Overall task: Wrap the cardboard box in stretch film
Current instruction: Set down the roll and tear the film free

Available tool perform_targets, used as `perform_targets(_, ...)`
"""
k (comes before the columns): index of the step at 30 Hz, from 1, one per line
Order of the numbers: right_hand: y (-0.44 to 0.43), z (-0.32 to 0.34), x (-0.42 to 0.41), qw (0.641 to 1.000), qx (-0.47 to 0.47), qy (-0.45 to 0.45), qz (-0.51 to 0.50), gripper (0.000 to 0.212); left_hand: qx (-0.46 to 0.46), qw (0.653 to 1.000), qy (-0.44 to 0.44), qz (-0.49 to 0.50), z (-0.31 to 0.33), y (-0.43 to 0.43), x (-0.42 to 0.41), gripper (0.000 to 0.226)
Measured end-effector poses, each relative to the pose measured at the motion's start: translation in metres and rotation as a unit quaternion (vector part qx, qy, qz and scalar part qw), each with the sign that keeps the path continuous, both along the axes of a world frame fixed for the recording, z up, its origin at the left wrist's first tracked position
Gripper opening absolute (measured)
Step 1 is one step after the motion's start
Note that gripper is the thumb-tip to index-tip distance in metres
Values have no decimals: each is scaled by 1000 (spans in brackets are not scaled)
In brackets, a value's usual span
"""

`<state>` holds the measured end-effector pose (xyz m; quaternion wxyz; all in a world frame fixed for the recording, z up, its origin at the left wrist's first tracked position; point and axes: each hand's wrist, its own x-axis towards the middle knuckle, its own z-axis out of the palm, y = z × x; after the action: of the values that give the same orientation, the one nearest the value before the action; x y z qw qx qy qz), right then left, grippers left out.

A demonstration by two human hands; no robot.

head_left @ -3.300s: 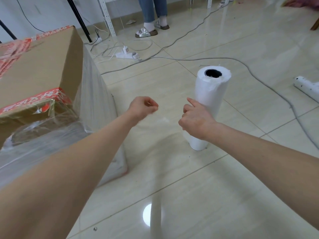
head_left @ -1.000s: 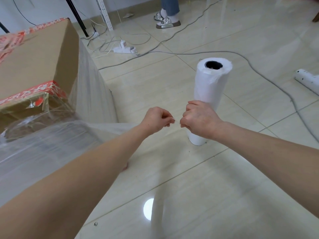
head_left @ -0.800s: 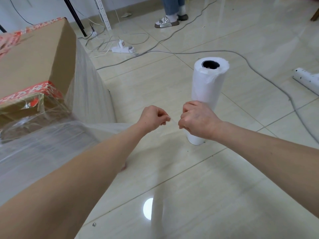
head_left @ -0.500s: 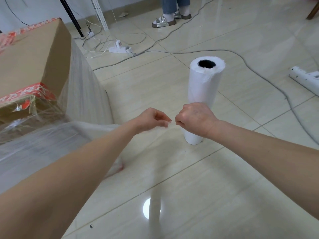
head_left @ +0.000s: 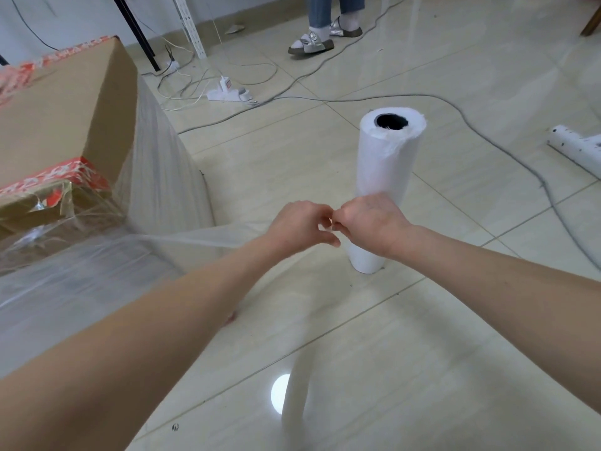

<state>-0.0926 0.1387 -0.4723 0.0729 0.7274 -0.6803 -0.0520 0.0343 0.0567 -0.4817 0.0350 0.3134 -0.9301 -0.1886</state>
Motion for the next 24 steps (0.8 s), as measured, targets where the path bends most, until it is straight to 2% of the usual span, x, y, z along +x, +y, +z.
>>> perform_targets(2, 1, -2, -1, 1000, 3, 10, -13, 22, 18, 998, 38, 37, -5, 6, -3, 18)
perform_targets(4, 3, -1, -1, 999, 11, 26, -16, 20, 32, 996, 54, 60, -5, 8, -4, 13)
perform_targets(8, 6, 2, -2, 998, 16, 61, 6, 22, 43, 997, 43, 48, -4, 4, 2, 12)
perform_targets(10, 8, 0, -1, 995, -45, 74, 57, 13, 43, 997, 54, 44, -4, 6, 5, 13)
perform_targets(13, 7, -4, -1, 990, -74, 94, 80, 28, 53, 995, 56, 61, -5, 3, 7, 13)
perform_targets(17, 11, -7, -2, 985, -92, 51, 135, 33, 77, 992, 41, 87, -8, -1, 7, 11)
perform_targets(21, 17, -12, -9, 985, -69, 74, 141, 26, 81, 984, 40, 155, -9, -16, 14, 10)
perform_targets(24, 20, -14, -13, 985, -79, 68, 134, 21, 82, 985, 13, 153, -9, -23, 21, 9)
